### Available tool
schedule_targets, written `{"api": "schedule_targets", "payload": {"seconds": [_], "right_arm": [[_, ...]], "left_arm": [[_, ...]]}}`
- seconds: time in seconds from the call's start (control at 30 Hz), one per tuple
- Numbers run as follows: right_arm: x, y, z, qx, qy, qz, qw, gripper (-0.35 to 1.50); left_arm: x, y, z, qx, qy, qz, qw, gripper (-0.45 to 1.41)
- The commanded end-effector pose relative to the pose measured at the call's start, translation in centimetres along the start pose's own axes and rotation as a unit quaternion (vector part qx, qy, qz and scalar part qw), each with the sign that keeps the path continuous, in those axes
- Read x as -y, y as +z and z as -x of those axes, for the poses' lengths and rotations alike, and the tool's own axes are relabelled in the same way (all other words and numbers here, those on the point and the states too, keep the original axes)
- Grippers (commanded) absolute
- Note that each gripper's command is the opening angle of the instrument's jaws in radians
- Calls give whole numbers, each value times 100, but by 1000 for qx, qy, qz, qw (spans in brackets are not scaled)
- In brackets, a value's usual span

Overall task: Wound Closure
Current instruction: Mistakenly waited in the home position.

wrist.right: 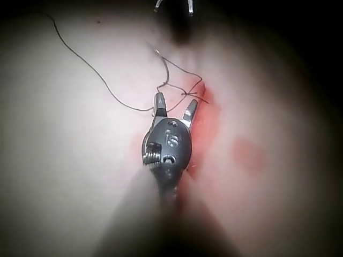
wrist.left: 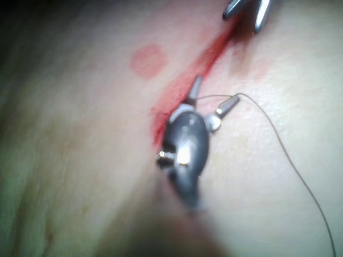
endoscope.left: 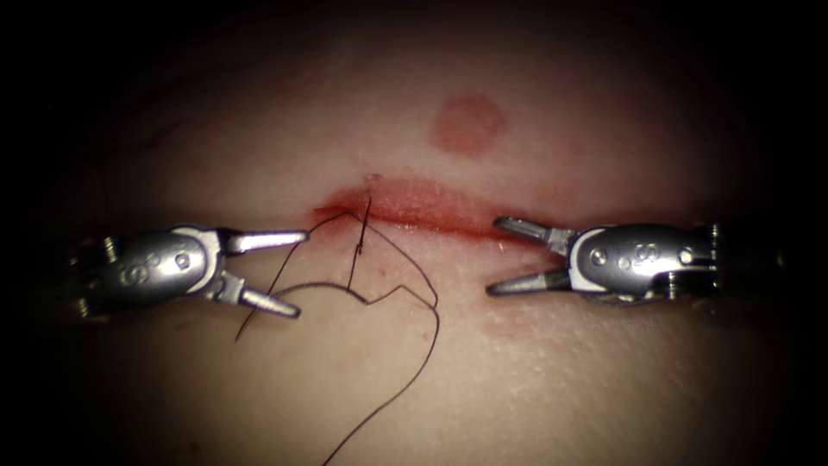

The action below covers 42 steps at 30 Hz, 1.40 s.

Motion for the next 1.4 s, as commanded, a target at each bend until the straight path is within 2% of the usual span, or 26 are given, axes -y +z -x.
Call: {"api": "schedule_targets", "payload": {"seconds": [0.03,1.4], "right_arm": [[4,8,3,-1,0,-1,1000,133],[4,8,3,-1,0,-1,1000,133]], "left_arm": [[0,6,6,-1,-1,1,1000,62],[0,6,6,-1,-1,1,1000,62]]}}
